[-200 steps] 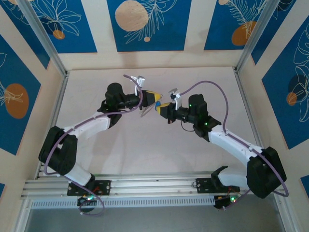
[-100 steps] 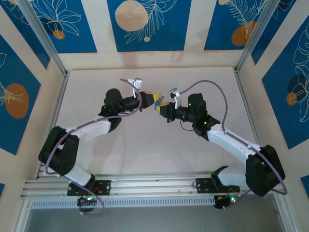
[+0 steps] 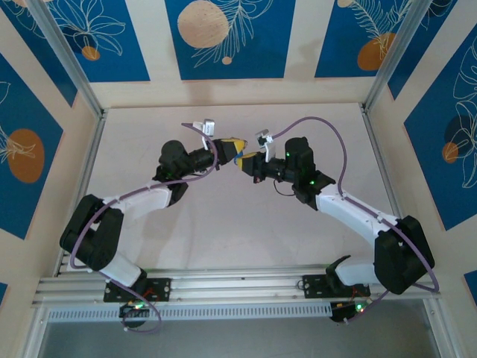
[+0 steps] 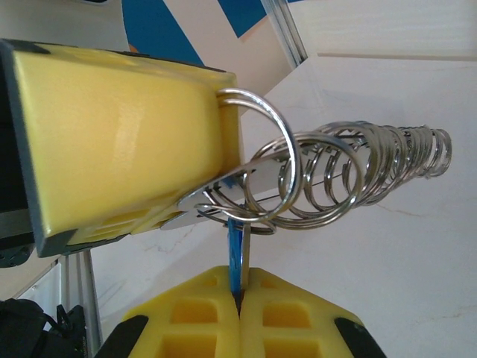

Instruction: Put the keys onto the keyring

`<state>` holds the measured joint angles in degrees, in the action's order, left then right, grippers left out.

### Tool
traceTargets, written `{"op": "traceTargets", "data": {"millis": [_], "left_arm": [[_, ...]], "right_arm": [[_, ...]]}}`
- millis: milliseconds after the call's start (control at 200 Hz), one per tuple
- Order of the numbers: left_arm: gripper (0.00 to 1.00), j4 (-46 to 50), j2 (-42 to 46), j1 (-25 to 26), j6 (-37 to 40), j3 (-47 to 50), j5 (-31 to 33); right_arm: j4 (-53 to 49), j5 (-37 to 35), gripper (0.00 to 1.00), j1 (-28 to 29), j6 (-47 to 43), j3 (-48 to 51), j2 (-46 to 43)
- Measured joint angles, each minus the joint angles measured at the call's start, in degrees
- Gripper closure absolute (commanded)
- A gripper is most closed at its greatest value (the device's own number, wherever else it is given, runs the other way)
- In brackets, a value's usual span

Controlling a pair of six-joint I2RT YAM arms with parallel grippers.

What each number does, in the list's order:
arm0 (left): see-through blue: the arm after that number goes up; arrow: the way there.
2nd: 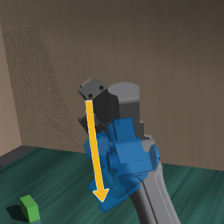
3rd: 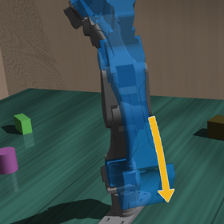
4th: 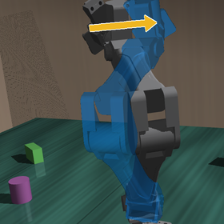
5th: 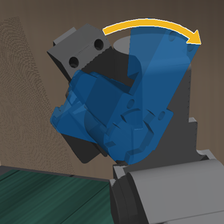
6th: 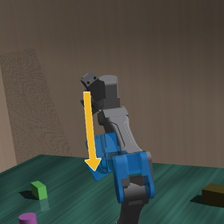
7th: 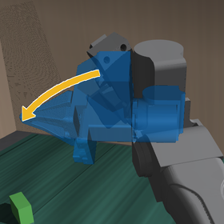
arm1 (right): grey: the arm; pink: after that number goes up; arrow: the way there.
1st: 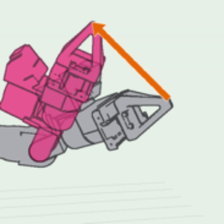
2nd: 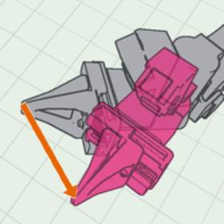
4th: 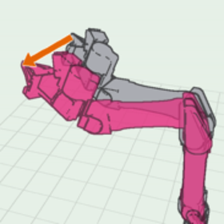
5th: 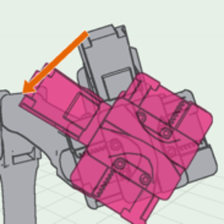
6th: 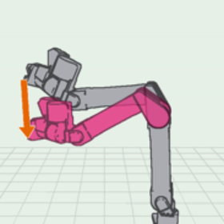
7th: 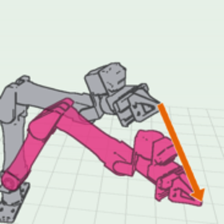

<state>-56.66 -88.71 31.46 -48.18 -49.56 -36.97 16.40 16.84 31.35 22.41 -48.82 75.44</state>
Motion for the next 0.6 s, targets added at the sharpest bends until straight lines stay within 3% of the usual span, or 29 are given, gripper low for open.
{"op": "traceTargets", "data": {"millis": [100,325,600], "left_arm": [[1.00,-0.9,-0.5,0.3,-0.7,0.2,0.2],[1.00,-3.5,-1.5,1.9,-2.3,0.3,0.2],[1.00,-4.3,-1.9,2.4,-3.0,0.3,0.6]], "right_arm": [[-1.0,0.3,0.95,-0.5,0.0,0.1,-0.6],[-2.8,1.7,0.68,-2.6,0.0,2.2,-4.8],[-4.9,4.9,0.61,-8.1,1.2,6.6,-16.0]]}}
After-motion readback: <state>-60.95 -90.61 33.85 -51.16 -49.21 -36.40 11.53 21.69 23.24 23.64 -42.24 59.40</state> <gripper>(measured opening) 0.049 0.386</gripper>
